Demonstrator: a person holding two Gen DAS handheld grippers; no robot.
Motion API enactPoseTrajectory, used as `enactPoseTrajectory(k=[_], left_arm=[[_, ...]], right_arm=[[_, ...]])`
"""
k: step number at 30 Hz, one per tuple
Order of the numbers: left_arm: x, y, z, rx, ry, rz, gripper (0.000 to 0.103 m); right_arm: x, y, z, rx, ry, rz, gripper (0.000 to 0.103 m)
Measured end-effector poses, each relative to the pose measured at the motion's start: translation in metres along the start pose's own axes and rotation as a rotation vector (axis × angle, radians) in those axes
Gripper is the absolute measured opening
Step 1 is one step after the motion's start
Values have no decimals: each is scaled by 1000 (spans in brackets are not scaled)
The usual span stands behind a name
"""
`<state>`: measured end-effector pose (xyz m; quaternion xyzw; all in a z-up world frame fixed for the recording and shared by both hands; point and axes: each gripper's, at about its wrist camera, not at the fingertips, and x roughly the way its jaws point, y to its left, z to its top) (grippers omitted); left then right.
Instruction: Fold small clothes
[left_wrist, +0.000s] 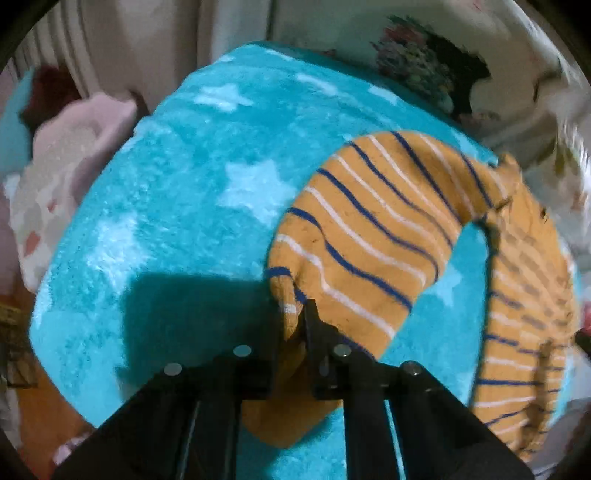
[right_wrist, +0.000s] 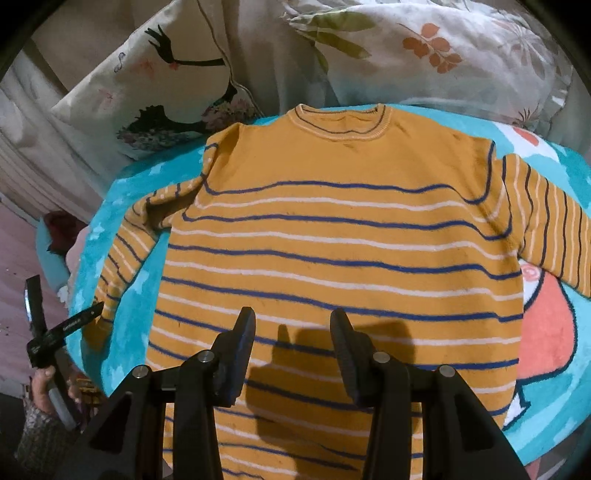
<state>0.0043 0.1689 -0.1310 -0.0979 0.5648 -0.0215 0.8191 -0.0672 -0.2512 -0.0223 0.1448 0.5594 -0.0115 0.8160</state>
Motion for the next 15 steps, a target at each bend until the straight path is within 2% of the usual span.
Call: enactPoseTrajectory(k=[6,8,9,11,13,15], left_arm=[[-46,86,76,-102,-119,152,11],[-56,100,100,-118,-137,143,11],[-63,104,112,-127,-150,146,3],[-74,102,119,-106,-182,204,0],[-79,103,124,-104,-184,160,0],[-79,103,124,-99,-180,150,0]], right_arm=[[7,10,10,8,-3,-30,46],[11,14,13,2,3,-35,46],[14,16,15,-1,9,-33,46],[20,22,17,-9,24,-21,46],[26,32,20,-33,35,-16,46],[33,44,23,-66,44,-16,46]])
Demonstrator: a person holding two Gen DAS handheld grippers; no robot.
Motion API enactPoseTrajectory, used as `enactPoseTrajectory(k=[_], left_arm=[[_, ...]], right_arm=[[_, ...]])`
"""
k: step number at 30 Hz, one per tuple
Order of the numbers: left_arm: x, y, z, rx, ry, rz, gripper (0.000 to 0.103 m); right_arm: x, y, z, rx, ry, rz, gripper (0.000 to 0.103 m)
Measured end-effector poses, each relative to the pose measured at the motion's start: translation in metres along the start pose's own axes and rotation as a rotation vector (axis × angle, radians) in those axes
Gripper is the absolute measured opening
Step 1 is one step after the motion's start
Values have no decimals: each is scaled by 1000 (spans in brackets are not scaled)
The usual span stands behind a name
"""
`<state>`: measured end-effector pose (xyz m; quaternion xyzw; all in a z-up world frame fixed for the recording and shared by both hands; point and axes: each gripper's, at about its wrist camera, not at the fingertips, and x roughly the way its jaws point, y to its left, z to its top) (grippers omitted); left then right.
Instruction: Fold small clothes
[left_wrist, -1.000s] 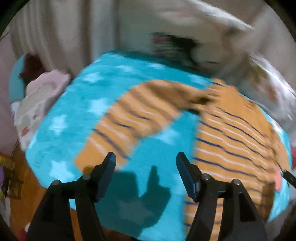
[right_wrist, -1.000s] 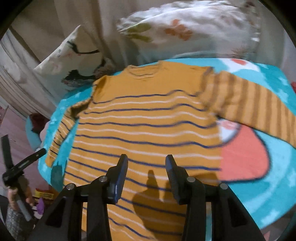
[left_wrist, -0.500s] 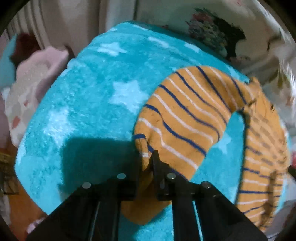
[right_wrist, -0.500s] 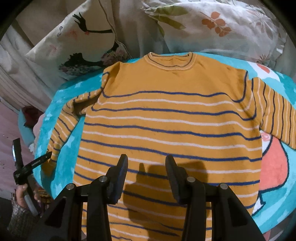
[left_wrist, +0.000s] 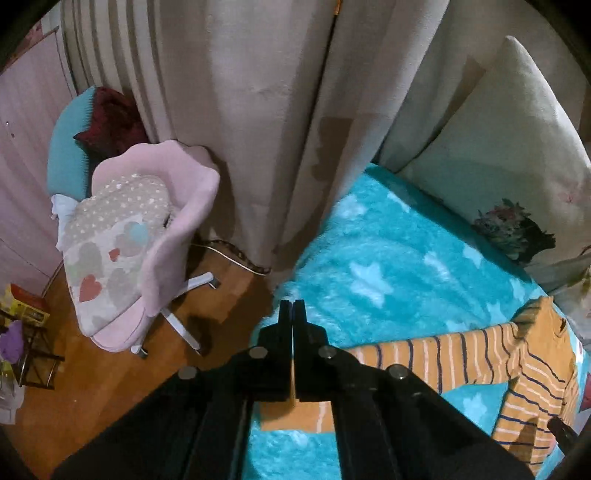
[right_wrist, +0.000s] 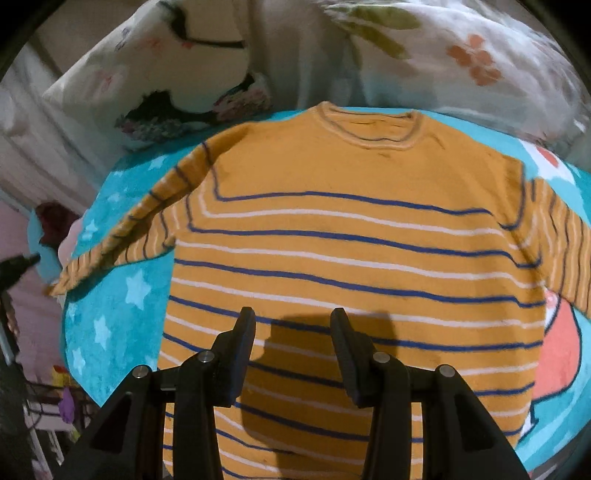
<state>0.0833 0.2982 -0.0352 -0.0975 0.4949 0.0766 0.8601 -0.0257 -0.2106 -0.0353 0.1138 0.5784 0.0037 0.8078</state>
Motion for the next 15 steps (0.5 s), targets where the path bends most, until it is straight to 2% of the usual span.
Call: enactPoseTrajectory(k=[4,6,8,10,13,15], left_arm=[[-2,-10,-16,23,1,1,1],[-5,-10,-25,20,2,4,6],[-10,-5,-38,-19,1,-7,35],[-12,4,-51,-59,-17,-9,51],[-11,8,-77,-38,-28,-33,59],[-1,-1,-93,53,2,-7,60]], right_arm=[[10,30,10,-47,24,93,46],[18,58,13,-92,44,177,46],[32,95,16,-158,75,252,46],[50,138,15,-245,109,299,47],[85,204,7,-395,165,325,47],[102,227,5,-411,204,338,47]])
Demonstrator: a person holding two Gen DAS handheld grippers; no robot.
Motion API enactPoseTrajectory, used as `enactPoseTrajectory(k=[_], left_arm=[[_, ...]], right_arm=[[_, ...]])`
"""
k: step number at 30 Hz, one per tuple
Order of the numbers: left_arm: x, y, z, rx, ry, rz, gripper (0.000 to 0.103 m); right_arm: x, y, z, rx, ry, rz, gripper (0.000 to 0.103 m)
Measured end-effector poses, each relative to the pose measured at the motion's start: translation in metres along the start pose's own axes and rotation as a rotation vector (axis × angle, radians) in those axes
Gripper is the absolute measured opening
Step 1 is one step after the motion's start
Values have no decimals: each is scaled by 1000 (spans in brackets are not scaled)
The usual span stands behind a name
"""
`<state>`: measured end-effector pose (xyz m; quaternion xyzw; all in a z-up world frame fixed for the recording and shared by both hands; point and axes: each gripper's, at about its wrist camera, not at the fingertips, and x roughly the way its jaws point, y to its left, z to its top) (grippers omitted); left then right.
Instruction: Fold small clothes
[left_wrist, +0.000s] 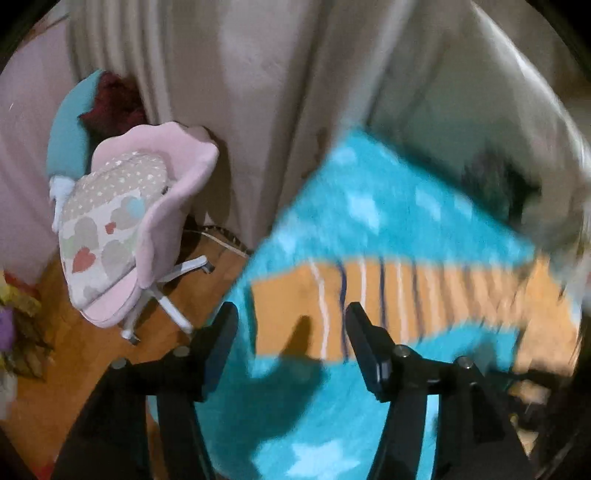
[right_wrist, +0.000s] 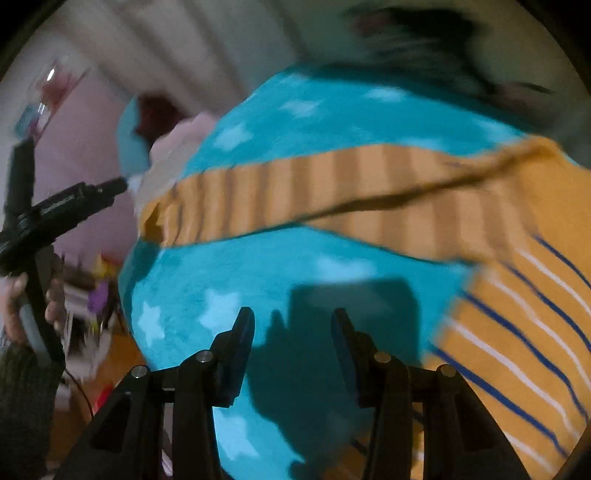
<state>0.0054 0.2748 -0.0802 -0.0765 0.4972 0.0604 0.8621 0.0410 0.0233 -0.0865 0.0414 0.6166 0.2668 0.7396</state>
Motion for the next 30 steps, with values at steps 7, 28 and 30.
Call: enactPoseTrajectory(k=[7,28,30], left_arm=[[49,-47,-34,411,56,58,61],[-34,-40,29,8,186,-567,10],[-48,-77,20,29,208,-642,10]], right_arm=[[11,-1,-5,18,42,-11,47],[-110,-138,-58,383,-176,-86,47],[-136,-161,-69,431,-235,-95,47]])
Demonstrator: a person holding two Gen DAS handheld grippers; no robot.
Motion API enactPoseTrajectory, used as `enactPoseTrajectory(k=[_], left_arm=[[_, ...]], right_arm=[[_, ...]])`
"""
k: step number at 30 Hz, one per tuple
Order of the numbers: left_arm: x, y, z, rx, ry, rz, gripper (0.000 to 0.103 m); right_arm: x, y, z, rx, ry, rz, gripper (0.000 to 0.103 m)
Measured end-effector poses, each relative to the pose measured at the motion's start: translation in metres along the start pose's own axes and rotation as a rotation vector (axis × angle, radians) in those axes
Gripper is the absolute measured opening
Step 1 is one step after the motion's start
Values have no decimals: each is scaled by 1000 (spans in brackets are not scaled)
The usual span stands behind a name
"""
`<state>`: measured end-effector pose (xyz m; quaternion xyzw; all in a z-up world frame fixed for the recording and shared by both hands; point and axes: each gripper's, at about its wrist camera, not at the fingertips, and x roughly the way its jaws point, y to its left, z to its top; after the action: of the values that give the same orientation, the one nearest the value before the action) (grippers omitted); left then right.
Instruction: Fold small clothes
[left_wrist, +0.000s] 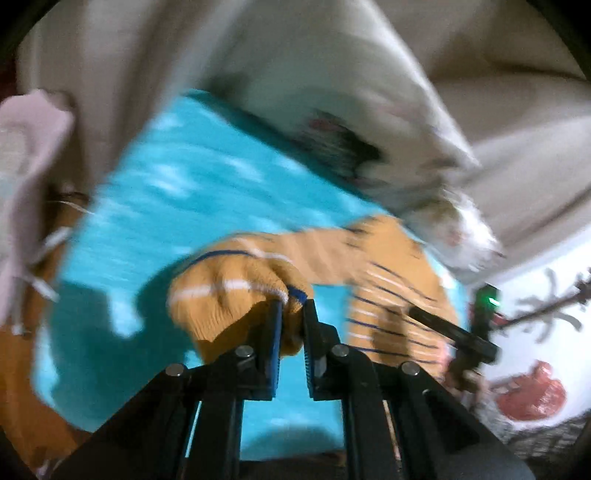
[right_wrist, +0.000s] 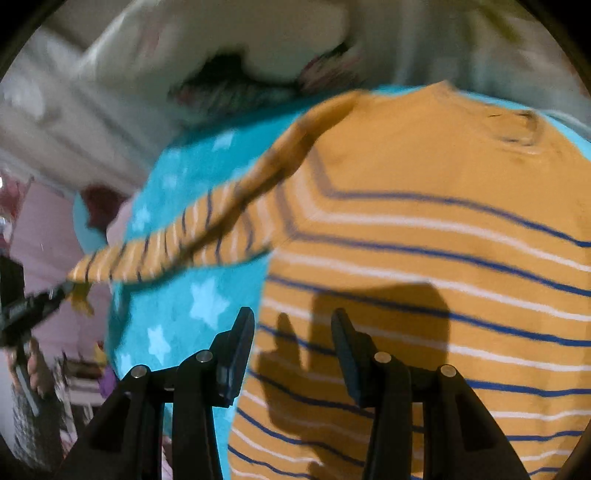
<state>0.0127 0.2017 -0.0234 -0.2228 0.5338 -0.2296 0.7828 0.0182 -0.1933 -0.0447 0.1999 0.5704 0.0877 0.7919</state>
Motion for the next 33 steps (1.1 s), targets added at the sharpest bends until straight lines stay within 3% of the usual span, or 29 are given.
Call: enactPoseTrajectory(k=[4,6,9,11,15,17,19,21,26,28,33], left_arm=[[53,-93,-13,46,69,-186,10],[85,-144,-18,92,87,-245,10],[148,-226,-24,118,135,-402,10],[186,-263,-28,136,146,-435,13],[263,-304,-53,134,275,-348,22],[269,-305,-73,152,316,-339,34],[263,-296,-87,167,314,-281,45],[254,-279,-94,167,310,-221,48],[223,-227,-95,102,209,19,49],[210,-205,-92,53,151,95,49],[186,-167,-90,-50,59,139,49]], right_arm=[[-36,-54,2,97,-70,-12,47],[-55,-88,-3,142,-90,-25,47],[-86,-137,-11,208,-121,-49,47],[-104,-165,-16,237,-140,-79,47],[-133,-212,-21,268,-164,-147,47],[-141,-225,-22,276,-168,-151,47],[-143,-230,-22,252,-167,-136,48],[-142,-221,-18,197,-162,-111,54],[-107,-197,-4,85,-108,-65,61],[-88,-198,2,89,-66,-156,61],[-56,-191,5,84,-29,-216,61]])
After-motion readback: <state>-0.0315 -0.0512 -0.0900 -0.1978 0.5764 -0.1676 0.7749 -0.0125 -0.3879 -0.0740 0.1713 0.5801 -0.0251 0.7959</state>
